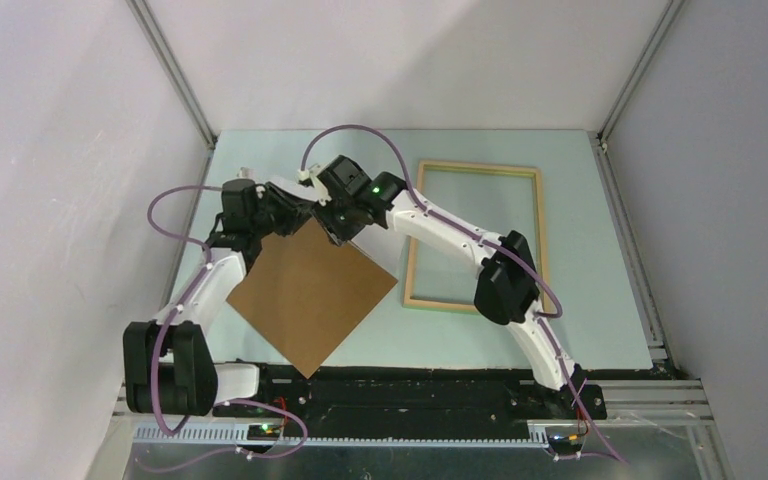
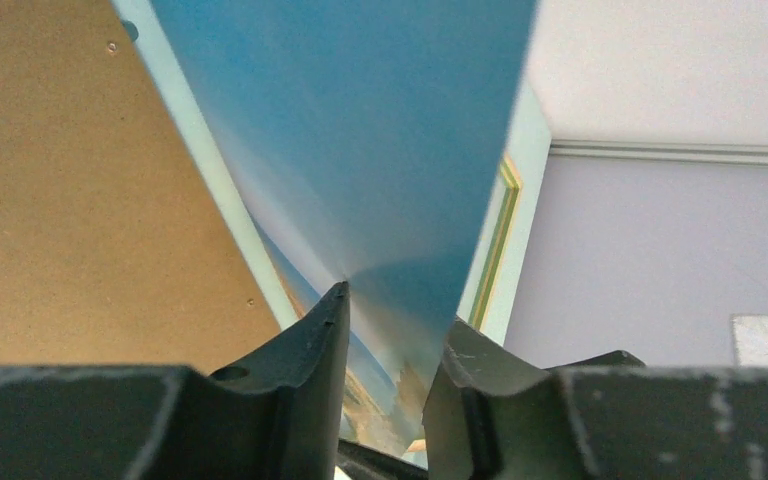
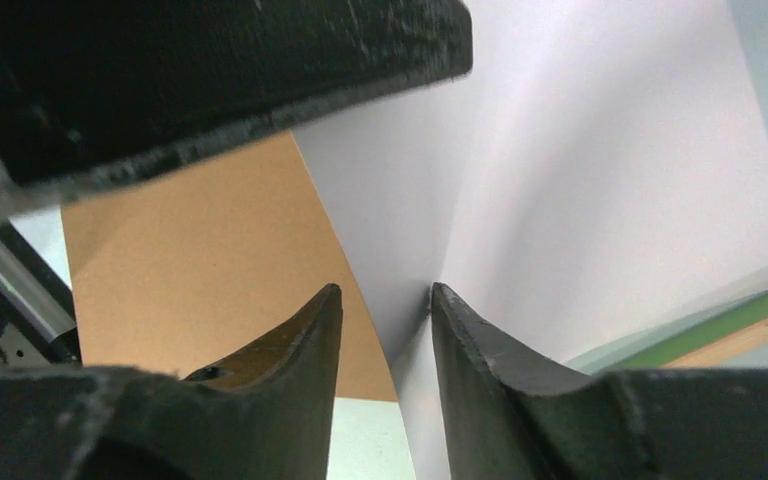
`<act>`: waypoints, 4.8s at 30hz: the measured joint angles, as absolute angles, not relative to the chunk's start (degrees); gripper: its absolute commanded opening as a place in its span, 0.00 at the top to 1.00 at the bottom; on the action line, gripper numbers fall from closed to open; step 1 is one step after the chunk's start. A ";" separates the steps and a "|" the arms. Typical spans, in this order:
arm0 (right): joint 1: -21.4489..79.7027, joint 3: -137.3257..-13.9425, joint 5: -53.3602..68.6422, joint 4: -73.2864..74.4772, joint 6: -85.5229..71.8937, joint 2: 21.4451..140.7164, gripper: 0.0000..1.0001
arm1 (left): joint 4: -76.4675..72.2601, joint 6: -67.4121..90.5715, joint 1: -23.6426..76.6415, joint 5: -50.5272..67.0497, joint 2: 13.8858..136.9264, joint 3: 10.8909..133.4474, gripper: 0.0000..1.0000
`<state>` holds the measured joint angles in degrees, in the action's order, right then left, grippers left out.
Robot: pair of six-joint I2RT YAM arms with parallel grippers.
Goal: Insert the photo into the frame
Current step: Turn over the photo at the center of the board, then place the photo in the photo frame, then move the photo frame to the center of the board.
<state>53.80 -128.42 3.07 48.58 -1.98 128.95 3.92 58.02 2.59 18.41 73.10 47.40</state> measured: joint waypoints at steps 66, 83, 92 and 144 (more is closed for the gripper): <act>-7.64 -75.77 17.39 30.48 -5.37 75.42 0.30 | 22.94 31.33 36.05 51.09 102.61 111.70 1.00; -13.50 -72.01 21.02 28.80 -5.50 78.26 0.31 | 22.50 27.42 27.77 52.56 123.07 102.83 1.00; -13.74 -70.67 20.40 28.80 -4.08 79.11 0.32 | 24.97 25.34 26.55 48.25 131.11 105.75 1.00; -8.27 -82.76 9.28 29.82 0.93 113.56 0.48 | 46.09 5.54 30.92 31.90 146.28 134.50 0.54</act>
<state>-8.27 -82.76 9.28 29.82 0.93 113.56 46.09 5.54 30.92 31.90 146.28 134.50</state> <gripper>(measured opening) 0.555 0.419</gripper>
